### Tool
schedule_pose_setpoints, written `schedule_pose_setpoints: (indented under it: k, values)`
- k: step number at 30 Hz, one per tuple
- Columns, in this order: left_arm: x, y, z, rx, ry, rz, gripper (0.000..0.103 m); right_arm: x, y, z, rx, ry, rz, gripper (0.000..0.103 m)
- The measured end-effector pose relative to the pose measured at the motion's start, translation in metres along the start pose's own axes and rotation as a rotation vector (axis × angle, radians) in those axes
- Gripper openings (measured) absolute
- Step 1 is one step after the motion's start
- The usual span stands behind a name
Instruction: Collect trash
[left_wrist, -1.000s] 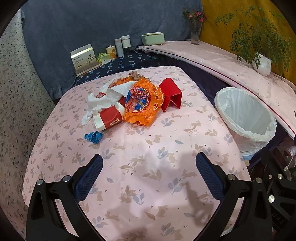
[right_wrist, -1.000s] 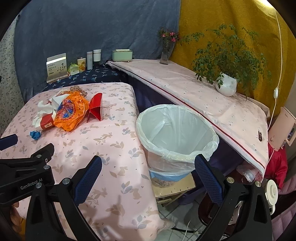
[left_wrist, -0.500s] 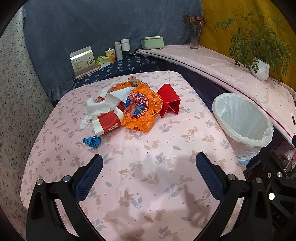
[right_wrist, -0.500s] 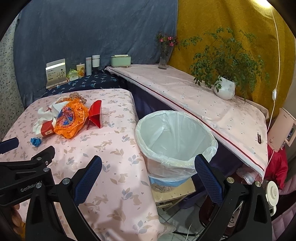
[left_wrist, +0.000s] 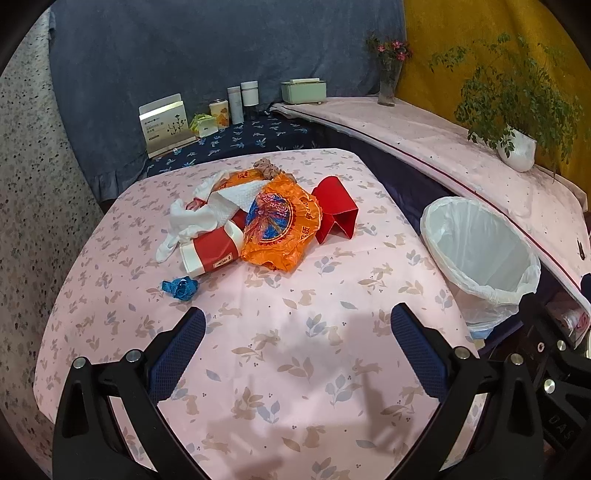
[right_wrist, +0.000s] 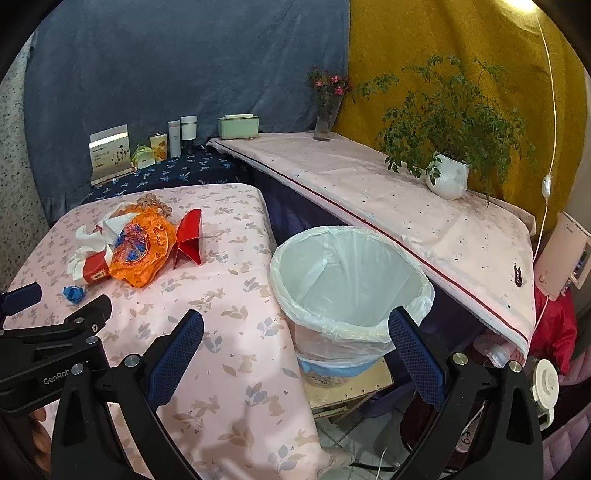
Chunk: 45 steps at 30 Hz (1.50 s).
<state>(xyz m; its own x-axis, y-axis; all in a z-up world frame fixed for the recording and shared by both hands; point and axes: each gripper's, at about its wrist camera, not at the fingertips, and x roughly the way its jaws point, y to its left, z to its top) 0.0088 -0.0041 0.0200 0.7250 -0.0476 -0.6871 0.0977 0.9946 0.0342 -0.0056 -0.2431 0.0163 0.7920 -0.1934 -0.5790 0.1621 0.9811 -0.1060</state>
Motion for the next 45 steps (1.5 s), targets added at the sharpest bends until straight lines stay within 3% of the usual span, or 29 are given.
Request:
schedule_pose_setpoints:
  k: [31, 45]
  values:
    - [0.023, 0.032, 0.011, -0.035, 0.005, 0.001, 0.096, 0.013, 0.020, 0.015, 0.014, -0.002, -0.003, 0.096]
    - [0.072, 0.108, 0.016, -0.147, 0.063, 0.073, 0.096, 0.055, 0.054, 0.035, 0.013, 0.010, 0.054, 0.096]
